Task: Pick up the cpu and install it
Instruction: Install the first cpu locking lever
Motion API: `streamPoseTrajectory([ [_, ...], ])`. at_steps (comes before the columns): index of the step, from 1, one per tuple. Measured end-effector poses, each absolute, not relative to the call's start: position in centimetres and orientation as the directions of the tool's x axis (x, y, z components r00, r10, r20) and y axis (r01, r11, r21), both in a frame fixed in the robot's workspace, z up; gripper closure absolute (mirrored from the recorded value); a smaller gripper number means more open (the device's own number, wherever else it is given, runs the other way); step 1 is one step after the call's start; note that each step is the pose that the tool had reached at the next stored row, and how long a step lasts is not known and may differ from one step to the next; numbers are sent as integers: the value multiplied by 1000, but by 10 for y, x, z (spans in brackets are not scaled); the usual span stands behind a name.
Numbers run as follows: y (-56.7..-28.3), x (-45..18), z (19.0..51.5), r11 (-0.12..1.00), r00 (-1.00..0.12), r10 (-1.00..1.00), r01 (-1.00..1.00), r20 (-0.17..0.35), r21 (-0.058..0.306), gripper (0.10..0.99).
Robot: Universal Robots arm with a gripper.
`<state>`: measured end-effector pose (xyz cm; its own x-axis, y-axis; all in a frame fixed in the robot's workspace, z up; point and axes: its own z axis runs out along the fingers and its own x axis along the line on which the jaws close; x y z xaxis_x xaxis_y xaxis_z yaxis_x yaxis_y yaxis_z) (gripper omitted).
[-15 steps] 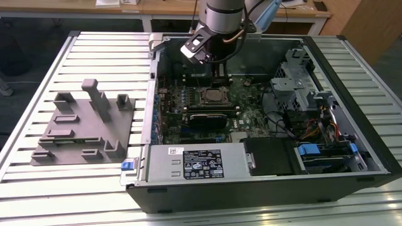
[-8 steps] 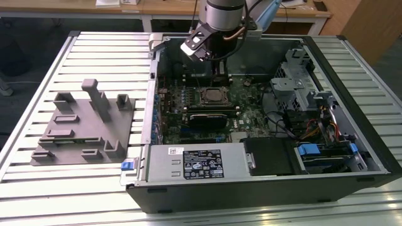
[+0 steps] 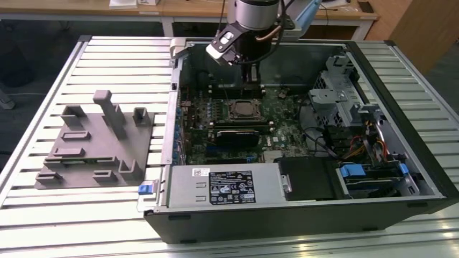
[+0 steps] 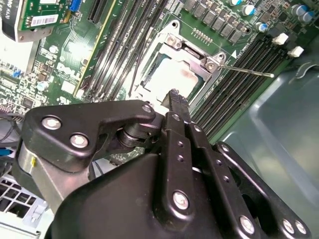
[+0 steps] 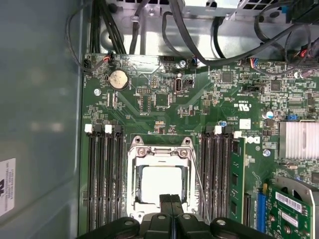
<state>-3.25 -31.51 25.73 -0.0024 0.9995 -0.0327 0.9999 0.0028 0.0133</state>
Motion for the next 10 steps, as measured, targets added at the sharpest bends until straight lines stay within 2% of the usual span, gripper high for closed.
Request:
streamPoseTrajectory([
  [10,-315,-33,270,3,-2,999,1000,-33,13,980],
])
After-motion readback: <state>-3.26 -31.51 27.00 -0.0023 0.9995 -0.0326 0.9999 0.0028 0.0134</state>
